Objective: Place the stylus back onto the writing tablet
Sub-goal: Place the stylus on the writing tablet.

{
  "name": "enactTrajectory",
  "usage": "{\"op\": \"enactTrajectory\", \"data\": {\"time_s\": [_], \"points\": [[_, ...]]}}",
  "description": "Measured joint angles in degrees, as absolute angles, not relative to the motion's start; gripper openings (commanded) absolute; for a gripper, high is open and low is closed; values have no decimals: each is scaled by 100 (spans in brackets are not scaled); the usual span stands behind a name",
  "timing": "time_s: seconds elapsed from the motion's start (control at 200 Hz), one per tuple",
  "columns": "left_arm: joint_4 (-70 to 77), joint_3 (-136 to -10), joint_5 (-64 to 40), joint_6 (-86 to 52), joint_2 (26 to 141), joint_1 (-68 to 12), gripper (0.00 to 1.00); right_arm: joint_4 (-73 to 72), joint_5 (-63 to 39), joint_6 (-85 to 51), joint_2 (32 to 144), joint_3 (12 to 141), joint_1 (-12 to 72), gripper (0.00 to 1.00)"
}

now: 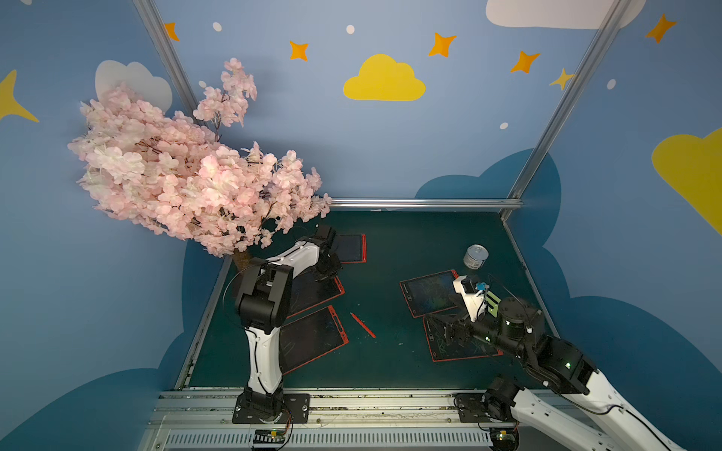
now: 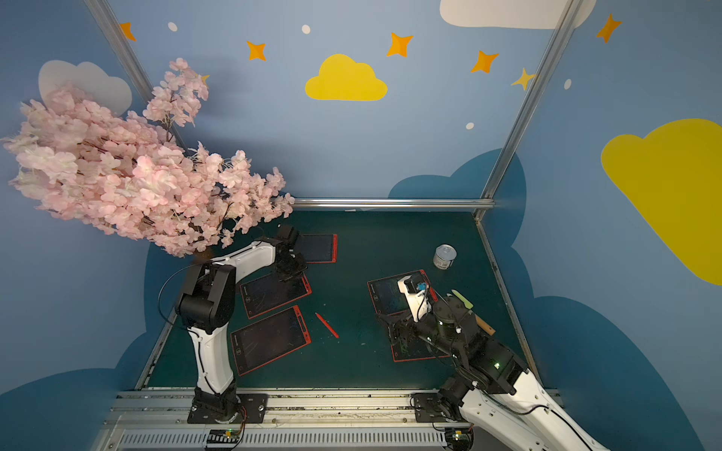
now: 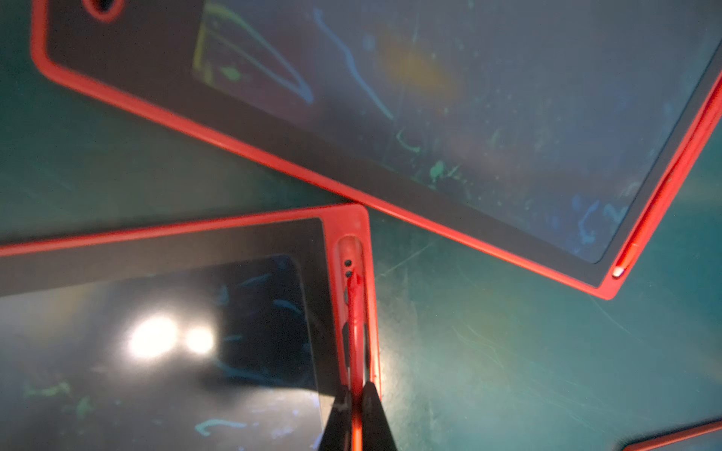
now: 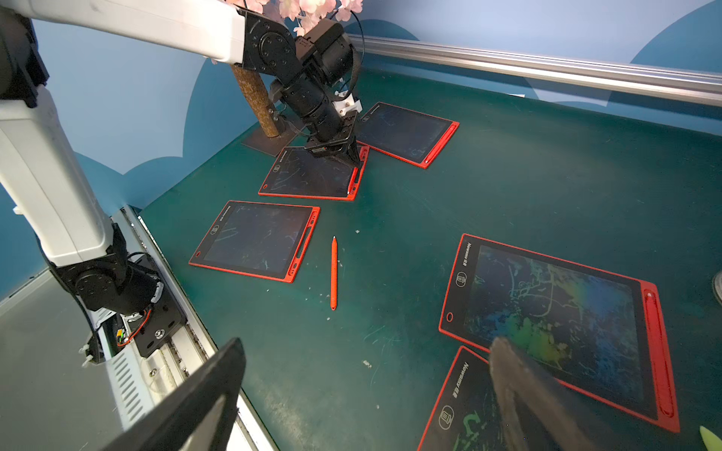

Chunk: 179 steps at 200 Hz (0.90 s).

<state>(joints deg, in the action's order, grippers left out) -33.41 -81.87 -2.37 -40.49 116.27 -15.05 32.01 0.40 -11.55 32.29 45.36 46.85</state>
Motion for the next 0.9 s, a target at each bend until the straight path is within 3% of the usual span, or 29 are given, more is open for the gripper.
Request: {"op": "enactTrajectory", "data": {"time_s": [0.656, 0.896], "points": [[-3341, -8187, -237, -4051, 11627, -1498, 12, 3201, 43, -1155, 3260, 4536, 4685, 96], [-3341, -8187, -239, -4051, 11627, -1498, 8, 3201, 43, -1155, 3262, 4536, 4685, 96]]}}
